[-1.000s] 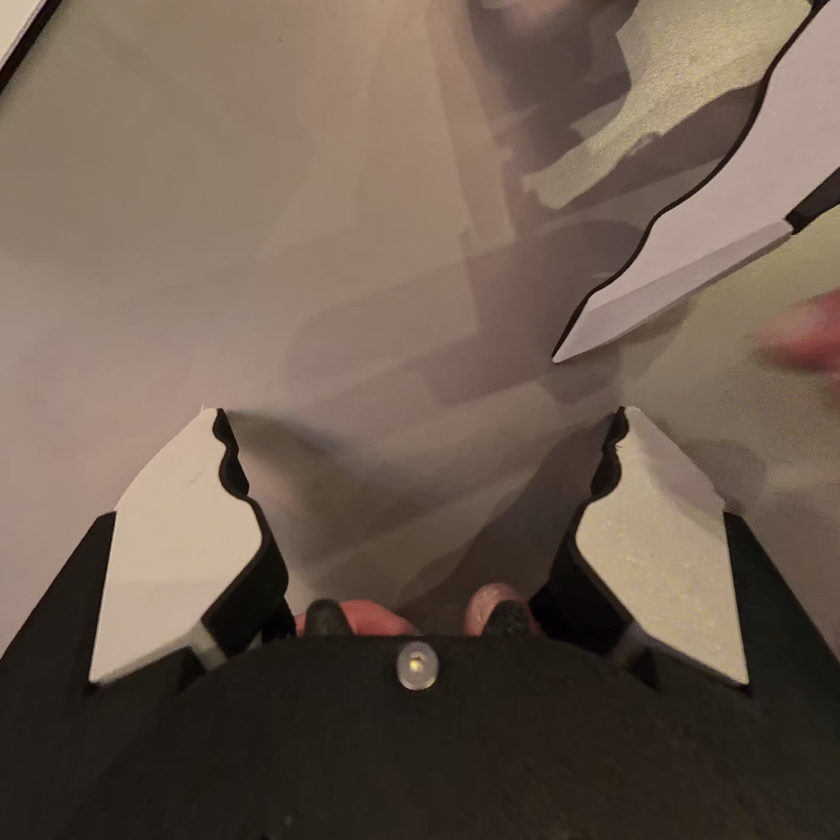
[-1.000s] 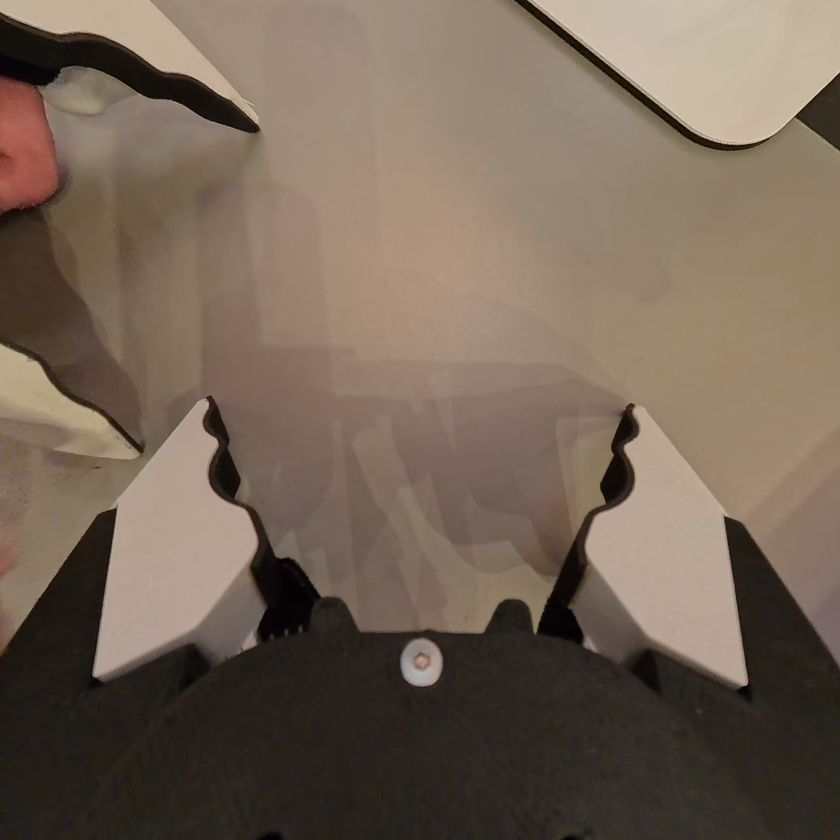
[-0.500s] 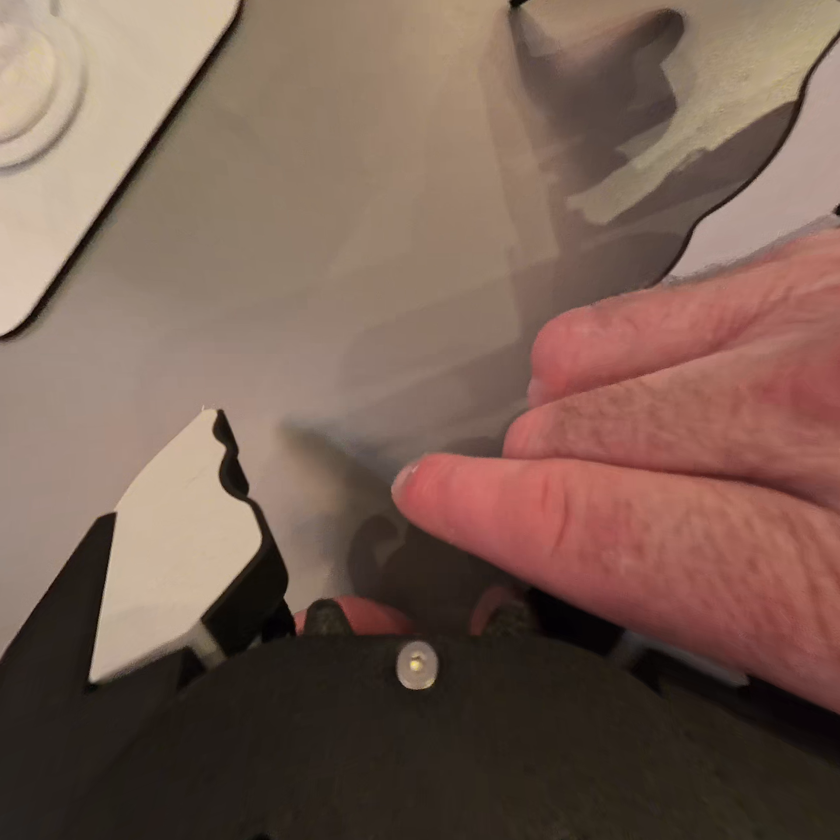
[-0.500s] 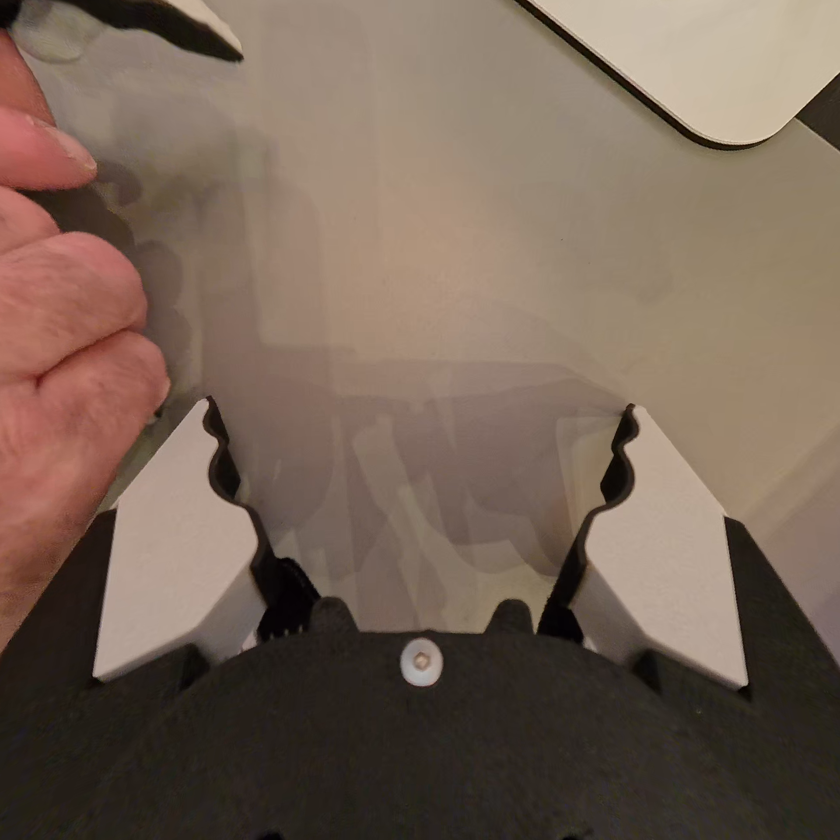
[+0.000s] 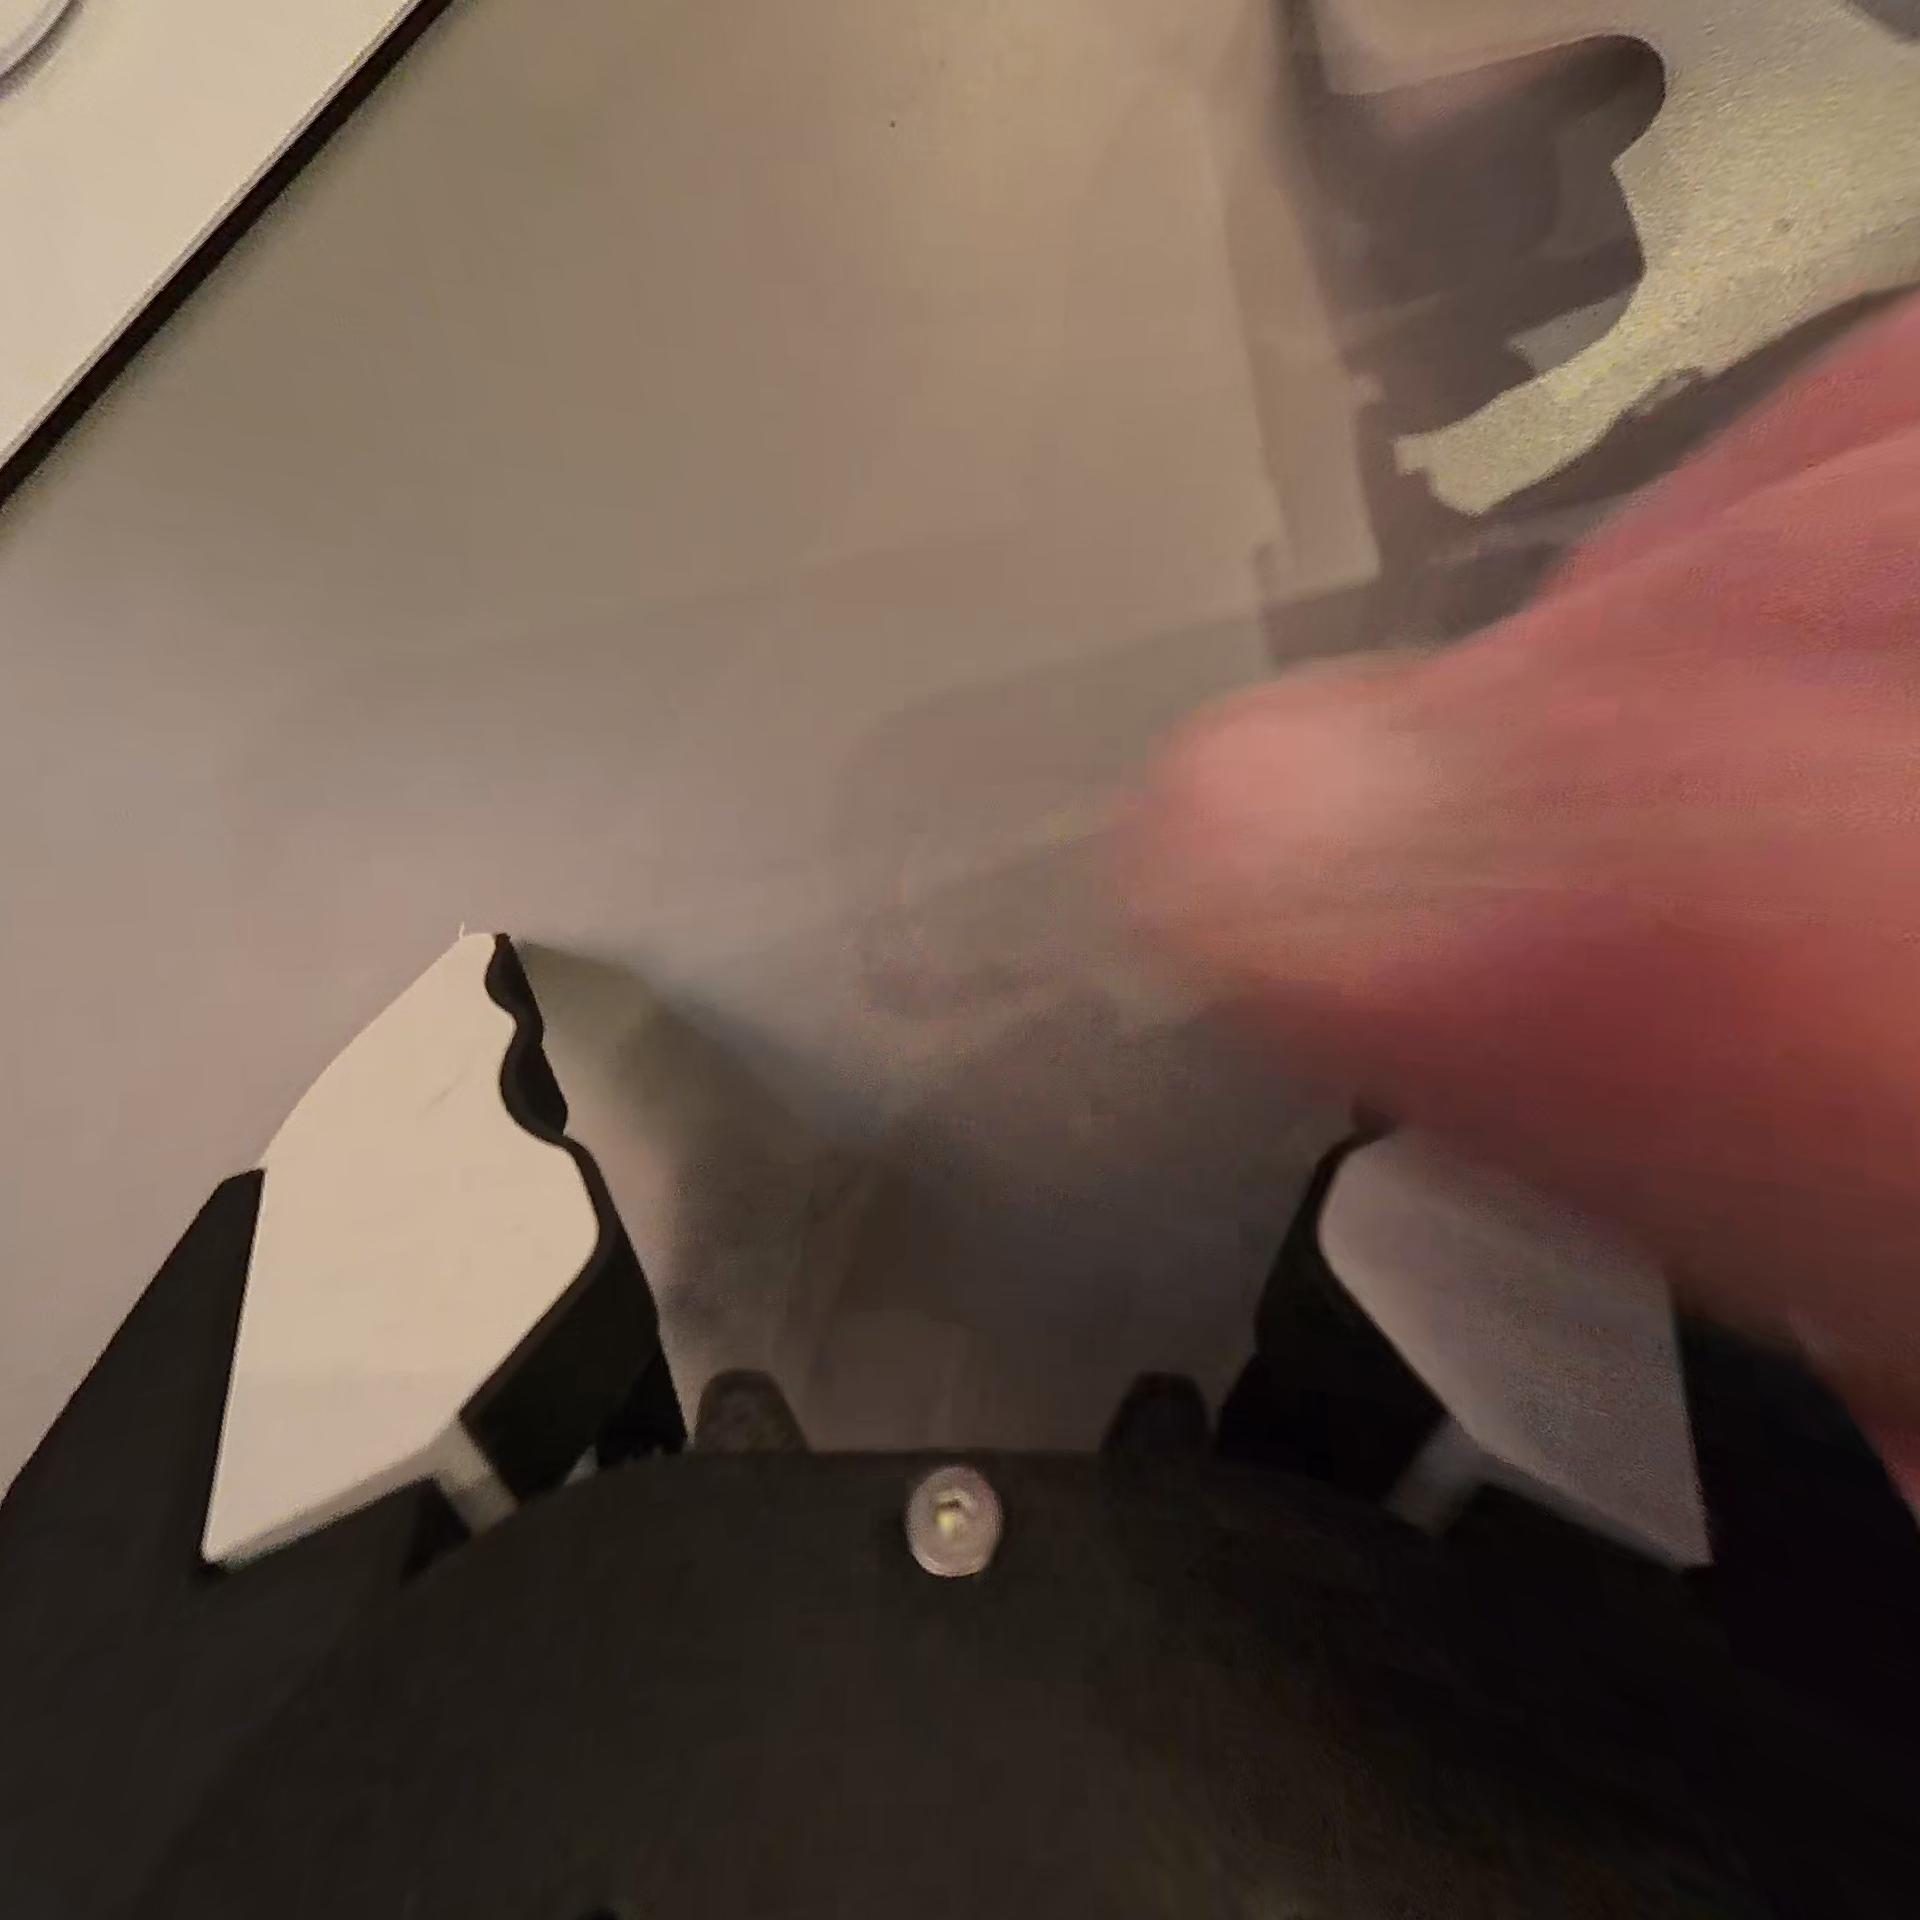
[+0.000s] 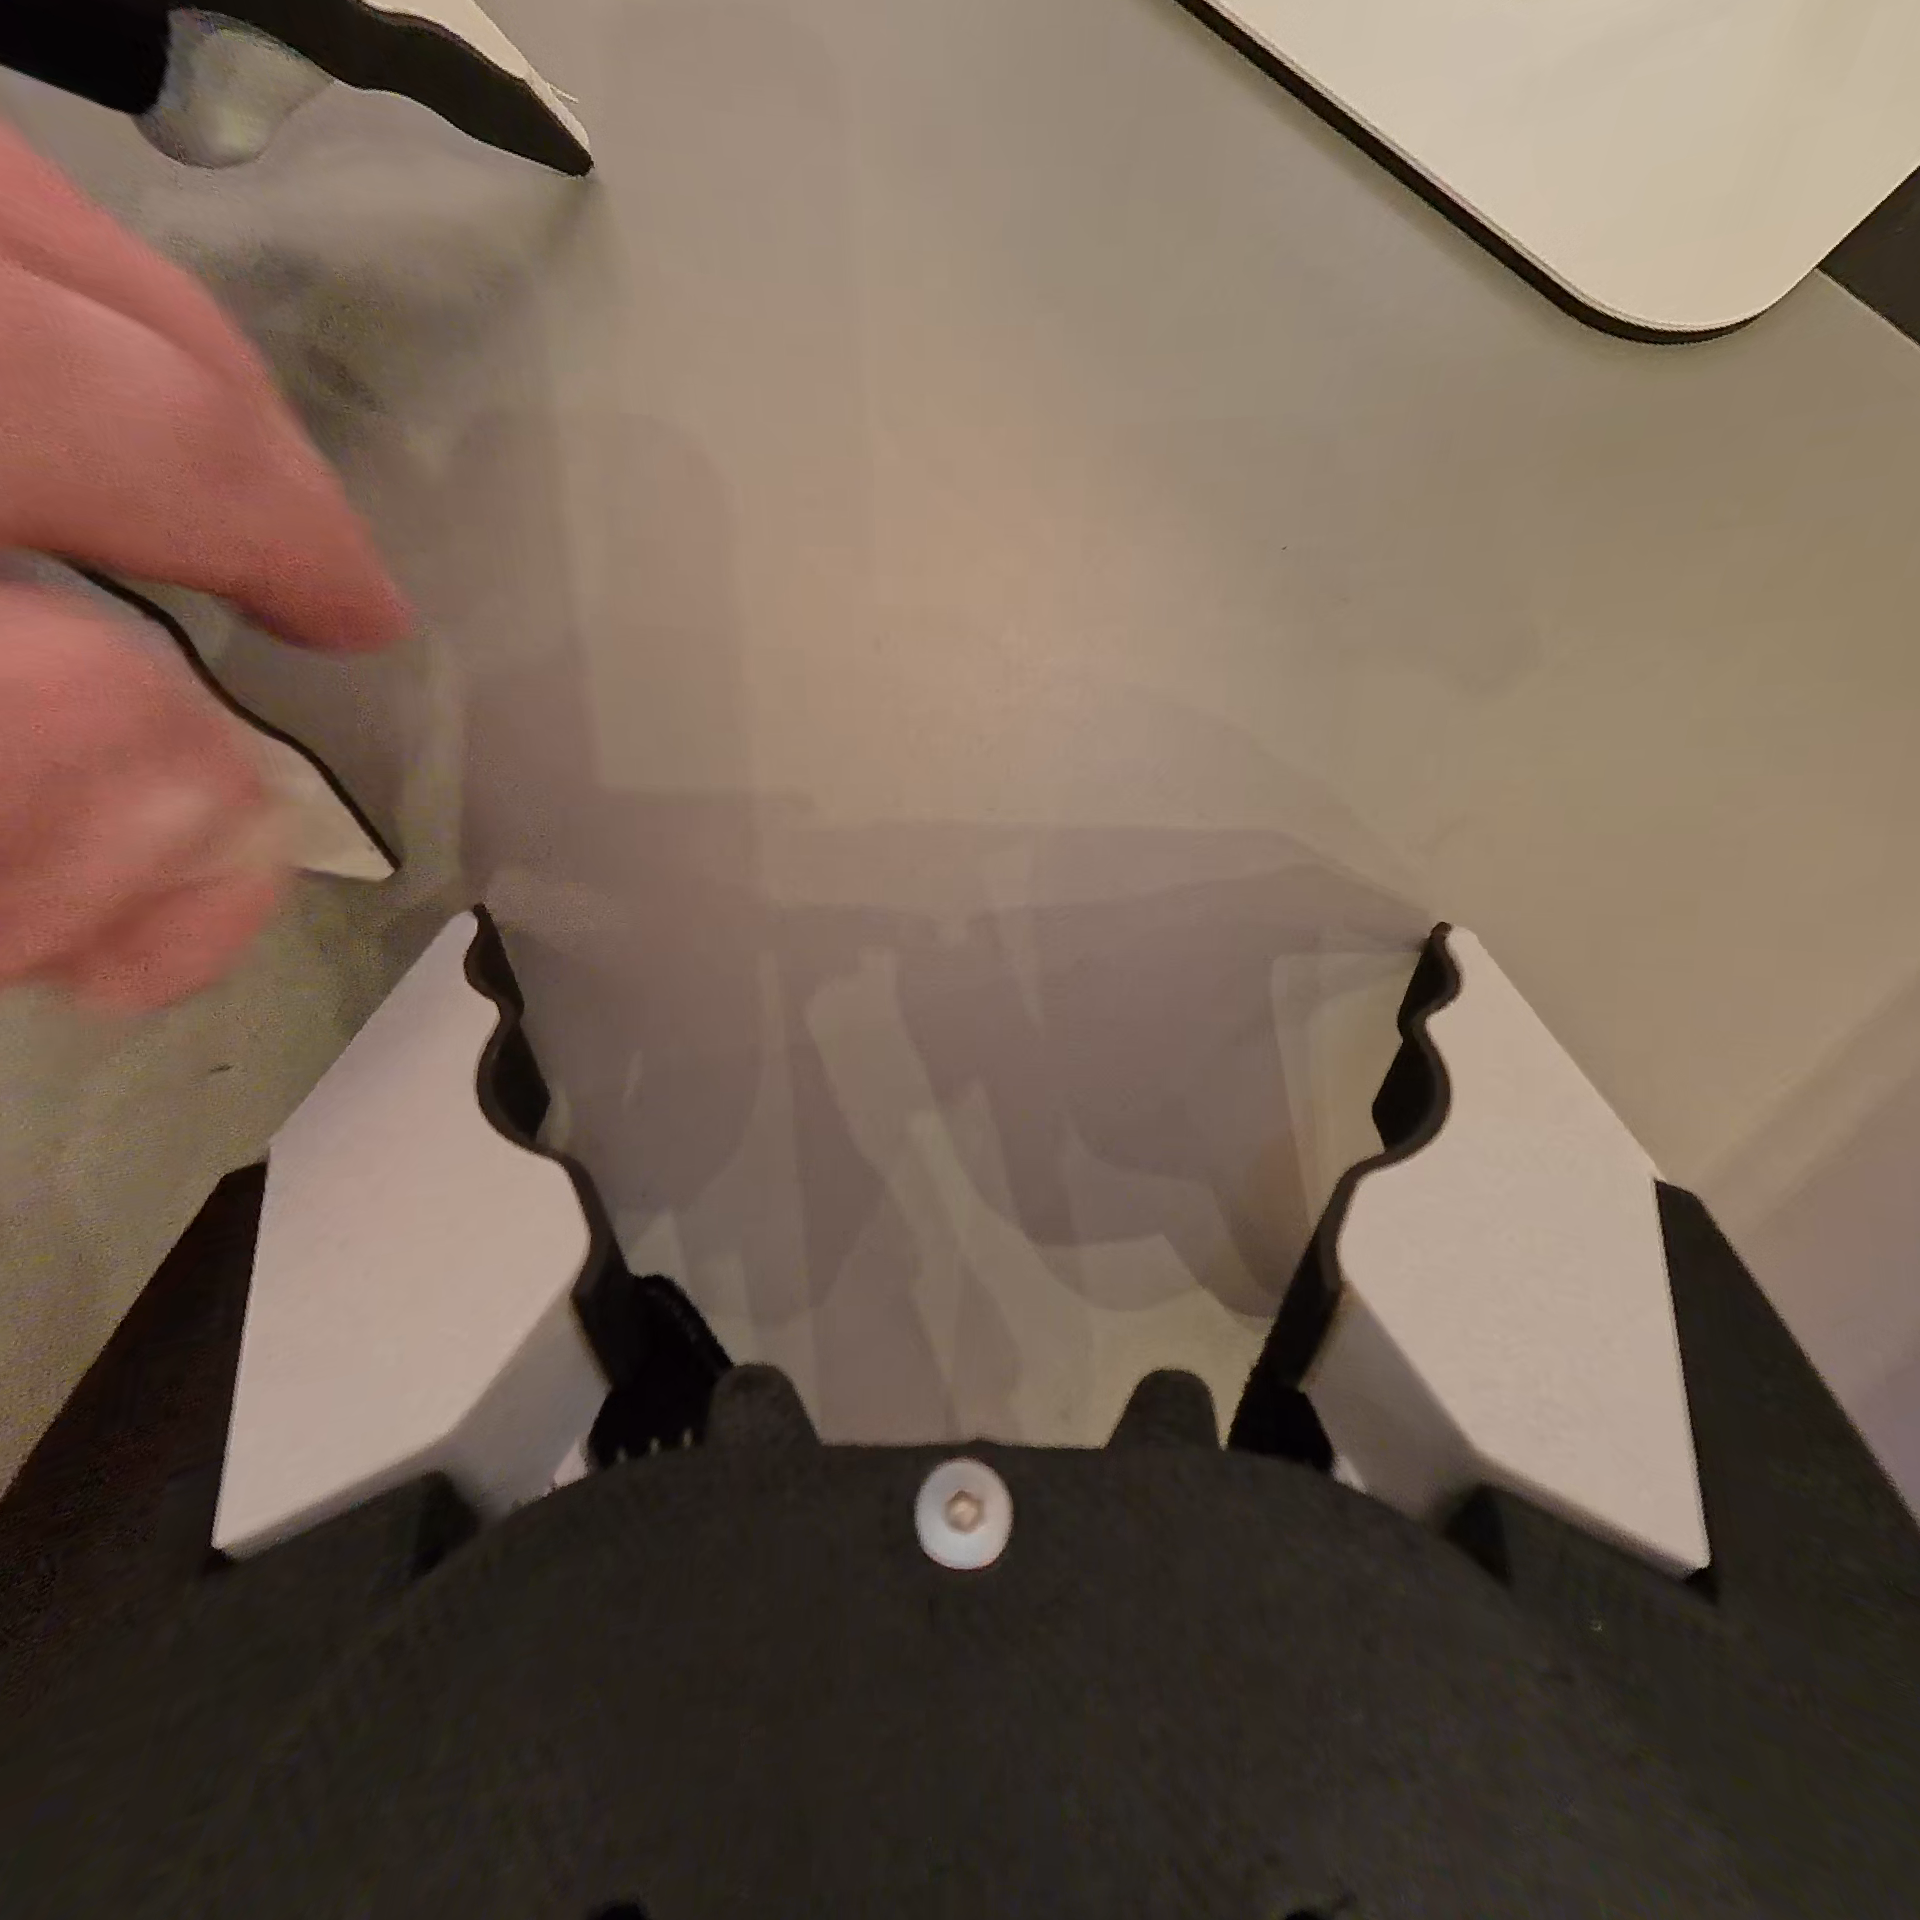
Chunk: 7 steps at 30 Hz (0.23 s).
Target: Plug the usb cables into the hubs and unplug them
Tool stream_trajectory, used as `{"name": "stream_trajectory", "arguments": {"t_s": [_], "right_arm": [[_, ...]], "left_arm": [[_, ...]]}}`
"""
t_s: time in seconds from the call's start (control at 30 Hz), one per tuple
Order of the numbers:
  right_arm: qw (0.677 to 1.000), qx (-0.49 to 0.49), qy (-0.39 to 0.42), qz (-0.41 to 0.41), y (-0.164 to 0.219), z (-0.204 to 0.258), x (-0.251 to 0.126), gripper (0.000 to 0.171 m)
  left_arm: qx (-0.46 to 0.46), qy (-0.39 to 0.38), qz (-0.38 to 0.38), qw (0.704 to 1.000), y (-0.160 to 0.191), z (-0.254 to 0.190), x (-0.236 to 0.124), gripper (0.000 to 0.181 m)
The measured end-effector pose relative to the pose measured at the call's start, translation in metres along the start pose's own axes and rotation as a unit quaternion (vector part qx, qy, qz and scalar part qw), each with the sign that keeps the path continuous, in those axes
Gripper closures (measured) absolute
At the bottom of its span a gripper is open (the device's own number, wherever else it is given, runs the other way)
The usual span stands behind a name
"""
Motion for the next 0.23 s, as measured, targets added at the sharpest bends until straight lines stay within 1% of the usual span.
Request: {"name": "stream_trajectory", "arguments": {"t_s": [0.03, 0.23], "right_arm": [[1.0, 0.0, 0.0, 0.0, 0.0001, 0.0, 0.0001, 0.012], [1.0, 0.0, 0.0, 0.0, 0.0, 0.0001, 0.0001, 0.012]], "left_arm": [[0.0, 0.0, 0.0, 1.0, -0.0003, -0.0001, 0.0001, 0.035], [0.0, 0.0, 0.0, 1.0, -0.0002, 0.0002, -0.0003, 0.035]]}}
Point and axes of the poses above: each gripper's, where its closed fingertips meet, x out along the fingers, y out of its underside, z = x × y across the jaws, the point moved 1 cm from there along -x, back along the fingers, and after that the axes turned 8 degrees about x, right-handed, at the moved point
